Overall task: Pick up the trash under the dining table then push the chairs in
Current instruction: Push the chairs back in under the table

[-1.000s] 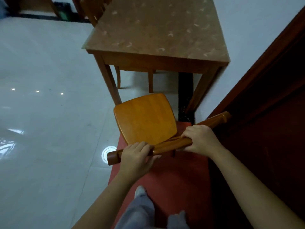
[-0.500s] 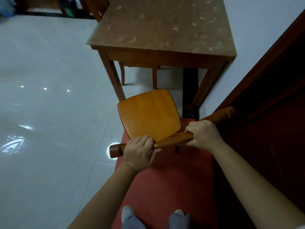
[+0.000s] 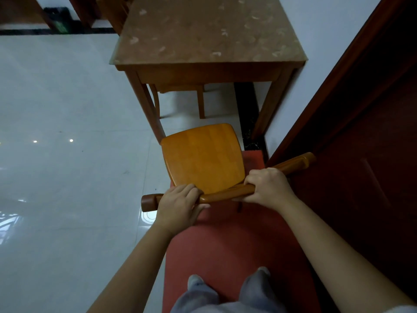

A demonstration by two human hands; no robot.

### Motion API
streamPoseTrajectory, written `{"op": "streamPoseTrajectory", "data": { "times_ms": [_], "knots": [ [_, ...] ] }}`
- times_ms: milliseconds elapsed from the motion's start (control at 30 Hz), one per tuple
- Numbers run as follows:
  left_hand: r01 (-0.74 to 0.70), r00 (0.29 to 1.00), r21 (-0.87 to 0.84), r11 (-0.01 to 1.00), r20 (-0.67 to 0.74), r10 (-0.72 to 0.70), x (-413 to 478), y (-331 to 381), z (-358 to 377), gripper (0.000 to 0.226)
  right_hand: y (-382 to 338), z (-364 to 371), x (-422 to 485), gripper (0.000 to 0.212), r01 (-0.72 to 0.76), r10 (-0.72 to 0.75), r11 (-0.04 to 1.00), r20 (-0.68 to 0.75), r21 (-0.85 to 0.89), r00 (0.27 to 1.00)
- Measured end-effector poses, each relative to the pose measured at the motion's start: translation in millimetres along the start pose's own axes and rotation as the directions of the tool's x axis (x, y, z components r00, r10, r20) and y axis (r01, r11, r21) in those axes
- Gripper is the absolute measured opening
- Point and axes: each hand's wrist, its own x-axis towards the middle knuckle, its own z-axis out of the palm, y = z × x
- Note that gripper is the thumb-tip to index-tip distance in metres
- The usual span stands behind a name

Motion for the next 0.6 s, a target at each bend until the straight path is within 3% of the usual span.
{"op": "streamPoseTrajectory", "data": {
  "times_ms": [300, 467, 600],
  "knots": [
    [0.077, 0.993, -0.070, 0.995, 0.096, -0.070, -27, -18, -32, 0.049, -45, 4, -6, 0.055, 0.008, -0.007, 1.000, 0.075, -0.015, 0.997],
    [0.184, 0.969, -0.060, 0.981, 0.180, -0.171, -11, 7, -30, 0.053, -41, -12, 3, 0.045, 0.003, -0.043, 0.992, 0.313, 0.128, 0.949],
    [0.309, 0.930, -0.058, 0.949, 0.227, -0.288, -4, 19, -27, 0.058, -19, -24, 14, 0.037, -0.096, -0.107, 0.943, 0.566, 0.318, 0.818]
  ]
}}
